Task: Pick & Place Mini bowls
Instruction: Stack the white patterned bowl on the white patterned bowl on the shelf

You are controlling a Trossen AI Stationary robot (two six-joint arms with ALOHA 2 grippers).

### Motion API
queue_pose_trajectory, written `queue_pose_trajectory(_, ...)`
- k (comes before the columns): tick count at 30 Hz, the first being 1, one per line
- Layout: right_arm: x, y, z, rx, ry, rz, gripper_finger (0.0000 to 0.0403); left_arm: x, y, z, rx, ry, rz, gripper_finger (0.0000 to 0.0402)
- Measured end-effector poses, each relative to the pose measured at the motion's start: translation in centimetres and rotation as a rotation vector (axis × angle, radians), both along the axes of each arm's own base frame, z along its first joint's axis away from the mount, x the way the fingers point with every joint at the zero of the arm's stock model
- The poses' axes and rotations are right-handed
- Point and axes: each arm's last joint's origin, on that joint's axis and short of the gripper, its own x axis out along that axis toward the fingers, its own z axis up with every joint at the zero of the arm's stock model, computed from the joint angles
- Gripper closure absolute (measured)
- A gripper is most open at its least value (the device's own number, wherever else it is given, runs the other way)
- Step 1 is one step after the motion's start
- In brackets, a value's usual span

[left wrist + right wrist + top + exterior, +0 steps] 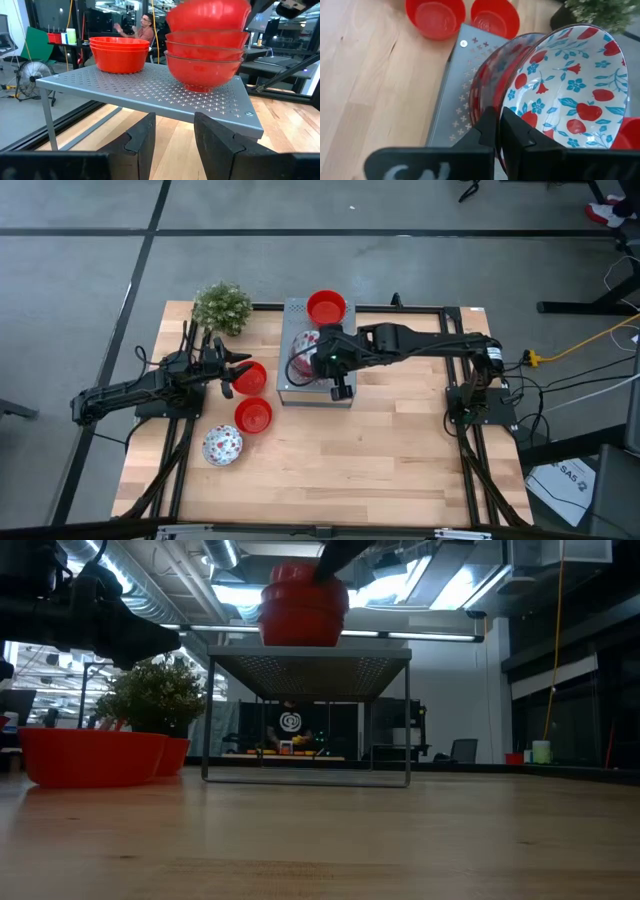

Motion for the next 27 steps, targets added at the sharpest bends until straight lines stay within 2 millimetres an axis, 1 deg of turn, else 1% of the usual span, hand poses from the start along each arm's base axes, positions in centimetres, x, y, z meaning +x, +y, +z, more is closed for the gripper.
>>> queue_pose_trajectory(6, 0.5, 0.0, -0.7, -0.008, 0.021, 0.014, 0.0385, 0.0, 0.0, 0.0, 0.0, 0.0, 0.0, 0.0272)
queue_pose_trajectory(13, 0.5, 0.0, -0.7, -0.009, 0.021, 0.011, 0.034, 0.0, 0.0, 0.0, 0.0, 0.0, 0.0, 0.0272)
queue_pose_trajectory(19, 0.5, -0.1, -0.7, 0.005, 0.018, -0.007, 0.0313, 0.0, 0.0, 0.0, 0.0, 0.0, 0.0, 0.0272)
queue_pose_trajectory(23, 0.4, -0.1, 0.1, 0.008, -0.006, -0.01, 0.0296, 0.0, 0.0, 0.0, 0.0, 0.0, 0.0, 0.0272)
queue_pose_trajectory(27, 0.3, -0.1, 1.5, 0.011, -0.054, -0.011, 0.0279, 0.0, 0.0, 0.0, 0.0, 0.0, 0.0, 0.0272)
